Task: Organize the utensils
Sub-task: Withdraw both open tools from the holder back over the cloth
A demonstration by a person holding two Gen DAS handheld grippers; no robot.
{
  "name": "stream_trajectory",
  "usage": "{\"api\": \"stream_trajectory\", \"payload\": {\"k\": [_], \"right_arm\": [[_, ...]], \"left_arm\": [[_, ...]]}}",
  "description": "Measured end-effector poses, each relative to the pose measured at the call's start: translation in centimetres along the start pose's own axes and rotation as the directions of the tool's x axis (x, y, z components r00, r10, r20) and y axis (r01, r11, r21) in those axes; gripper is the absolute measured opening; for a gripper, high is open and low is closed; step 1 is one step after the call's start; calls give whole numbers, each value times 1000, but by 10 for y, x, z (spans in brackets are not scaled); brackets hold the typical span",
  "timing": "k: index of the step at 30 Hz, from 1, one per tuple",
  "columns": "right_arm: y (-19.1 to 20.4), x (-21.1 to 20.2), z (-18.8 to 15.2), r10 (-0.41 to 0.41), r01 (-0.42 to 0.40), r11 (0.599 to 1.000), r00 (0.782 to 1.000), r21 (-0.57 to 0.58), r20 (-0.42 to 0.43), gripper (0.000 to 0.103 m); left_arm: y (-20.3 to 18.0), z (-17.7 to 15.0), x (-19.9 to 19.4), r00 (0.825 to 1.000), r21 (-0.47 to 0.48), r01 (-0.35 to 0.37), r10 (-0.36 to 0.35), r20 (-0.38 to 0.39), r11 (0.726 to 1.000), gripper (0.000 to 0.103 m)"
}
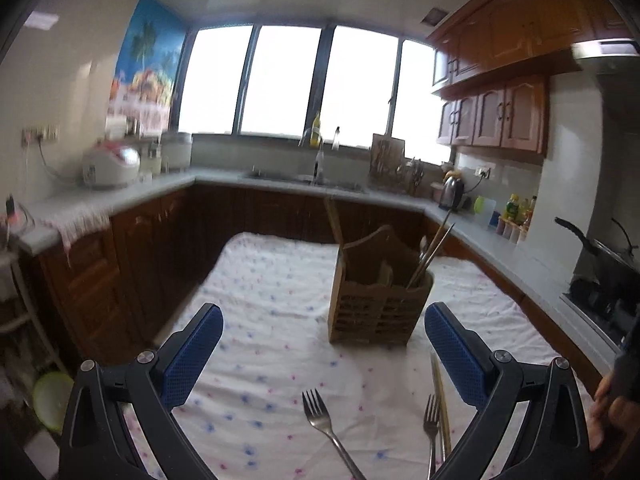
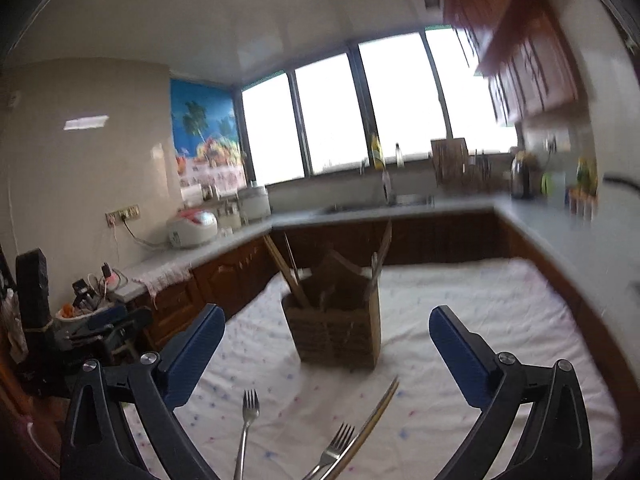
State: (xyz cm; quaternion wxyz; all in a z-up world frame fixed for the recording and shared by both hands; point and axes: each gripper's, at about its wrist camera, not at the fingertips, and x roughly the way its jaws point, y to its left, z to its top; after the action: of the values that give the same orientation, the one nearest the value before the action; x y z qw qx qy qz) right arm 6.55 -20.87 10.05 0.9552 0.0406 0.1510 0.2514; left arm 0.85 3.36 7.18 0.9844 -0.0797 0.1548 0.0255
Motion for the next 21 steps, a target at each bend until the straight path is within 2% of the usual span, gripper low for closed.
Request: {"api": "stream_trajectory", "payload": {"k": [3, 6, 10, 14, 21], "right_arm": [[6, -19, 2, -32, 33, 999, 998, -26, 46, 103], [7, -25, -17, -78, 80, 996, 995, -30, 61, 103], [1, -23, -55, -103, 103, 995, 994, 18, 38, 103], [0, -21, -89, -136, 136, 991, 991, 11, 7, 103], [6, -28, -117, -174, 175, 983, 985, -52, 14, 103]], "left_arm": [[-3, -4, -22, 999, -4, -15, 15, 28, 1000, 102], [-5, -21, -34, 999, -5, -38, 38, 33, 999, 102], [-12, -56, -41, 999, -14, -21, 22, 50, 1000, 102], [-24, -84, -39, 1000, 40, -27, 27, 8, 999, 102], [-29, -96, -41, 999, 58, -51, 51, 4, 997, 102]]}}
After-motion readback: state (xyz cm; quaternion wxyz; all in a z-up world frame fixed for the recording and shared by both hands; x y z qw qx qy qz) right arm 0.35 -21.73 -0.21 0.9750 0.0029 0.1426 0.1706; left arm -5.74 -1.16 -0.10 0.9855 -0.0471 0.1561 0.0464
